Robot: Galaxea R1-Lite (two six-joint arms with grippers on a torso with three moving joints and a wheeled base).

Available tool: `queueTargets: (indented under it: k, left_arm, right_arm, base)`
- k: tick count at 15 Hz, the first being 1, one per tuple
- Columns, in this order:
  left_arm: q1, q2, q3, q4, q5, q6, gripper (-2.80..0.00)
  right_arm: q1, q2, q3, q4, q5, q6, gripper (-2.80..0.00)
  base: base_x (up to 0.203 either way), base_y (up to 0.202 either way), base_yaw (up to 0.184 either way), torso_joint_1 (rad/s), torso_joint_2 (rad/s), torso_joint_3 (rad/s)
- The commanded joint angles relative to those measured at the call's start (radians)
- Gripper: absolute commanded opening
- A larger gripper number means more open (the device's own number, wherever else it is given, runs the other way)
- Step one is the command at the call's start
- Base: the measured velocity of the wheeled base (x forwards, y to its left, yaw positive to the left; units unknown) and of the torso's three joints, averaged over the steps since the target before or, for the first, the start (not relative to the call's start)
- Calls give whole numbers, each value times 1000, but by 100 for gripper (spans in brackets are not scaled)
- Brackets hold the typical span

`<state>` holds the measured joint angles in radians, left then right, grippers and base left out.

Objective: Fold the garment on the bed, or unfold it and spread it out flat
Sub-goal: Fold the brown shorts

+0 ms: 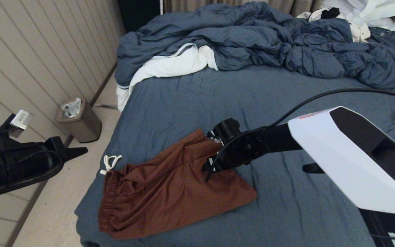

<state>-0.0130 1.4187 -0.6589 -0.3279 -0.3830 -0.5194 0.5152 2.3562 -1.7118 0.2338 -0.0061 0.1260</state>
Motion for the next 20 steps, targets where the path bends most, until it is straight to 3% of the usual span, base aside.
queueTargets:
  k: [1,6,7,20]
  left_arm:
    - [-1,6,-1,-2,-2,-4,-280]
    - [0,17,-2,-3,-2,-4,-280]
    - [1,20,-2,-3,-2,-4,-280]
    - [-1,35,-2,-3,-8,-4,-280]
  right_arm:
    - [11,26,-21,2,4,6,0]
    - [11,43,-32,4,6,11,0]
    - [11,46,-32,4,6,11,-280]
    - [22,34,-62,4,6,15,-280]
  base:
    - [0,0,0,0,0,0]
    - [0,0,0,0,0,0]
    - [0,0,0,0,0,0]
    - [0,0,0,0,0,0]
